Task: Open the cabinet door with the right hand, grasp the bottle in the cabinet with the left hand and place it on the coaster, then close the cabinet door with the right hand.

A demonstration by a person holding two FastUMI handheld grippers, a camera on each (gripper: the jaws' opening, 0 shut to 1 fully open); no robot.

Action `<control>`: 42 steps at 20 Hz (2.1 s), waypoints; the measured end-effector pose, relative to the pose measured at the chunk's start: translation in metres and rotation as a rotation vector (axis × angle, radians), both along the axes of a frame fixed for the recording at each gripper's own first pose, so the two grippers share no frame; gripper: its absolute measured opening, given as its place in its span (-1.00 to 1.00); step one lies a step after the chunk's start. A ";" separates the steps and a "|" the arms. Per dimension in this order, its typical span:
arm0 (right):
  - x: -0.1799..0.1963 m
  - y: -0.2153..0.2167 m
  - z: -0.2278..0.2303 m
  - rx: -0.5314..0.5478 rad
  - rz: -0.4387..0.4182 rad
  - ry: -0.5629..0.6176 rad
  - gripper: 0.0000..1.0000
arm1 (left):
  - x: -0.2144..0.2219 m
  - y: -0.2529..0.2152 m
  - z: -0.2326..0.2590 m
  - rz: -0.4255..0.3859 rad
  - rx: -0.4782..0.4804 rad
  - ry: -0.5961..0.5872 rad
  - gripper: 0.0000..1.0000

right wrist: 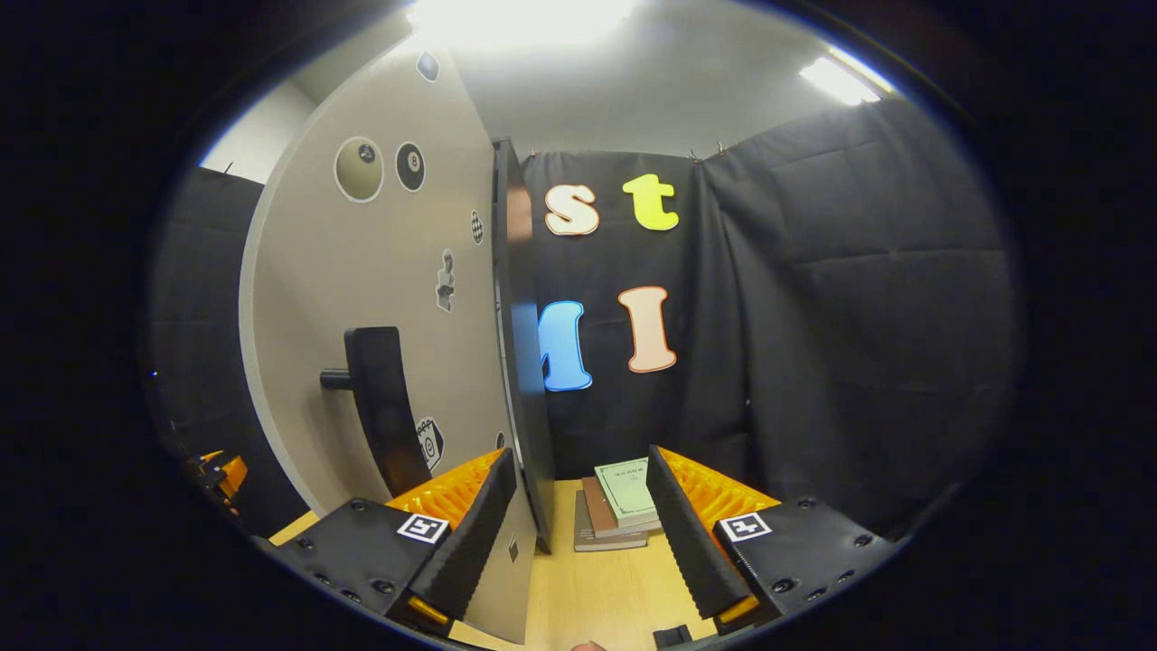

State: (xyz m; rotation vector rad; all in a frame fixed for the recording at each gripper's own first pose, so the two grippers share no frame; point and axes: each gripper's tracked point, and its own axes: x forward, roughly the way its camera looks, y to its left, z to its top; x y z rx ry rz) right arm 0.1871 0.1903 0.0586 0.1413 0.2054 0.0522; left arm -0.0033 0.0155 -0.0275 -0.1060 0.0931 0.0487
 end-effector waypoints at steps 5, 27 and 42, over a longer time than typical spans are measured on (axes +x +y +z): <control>-0.001 0.001 0.000 -0.032 -0.003 0.000 0.91 | 0.013 0.019 -0.007 -0.032 -0.004 0.004 0.49; 0.003 0.027 0.005 -0.053 0.080 -0.026 0.91 | -0.008 0.128 -0.036 0.010 0.011 0.020 0.51; 0.018 0.071 0.000 -0.073 0.233 -0.050 0.92 | -0.063 0.223 -0.047 0.154 0.058 0.047 0.59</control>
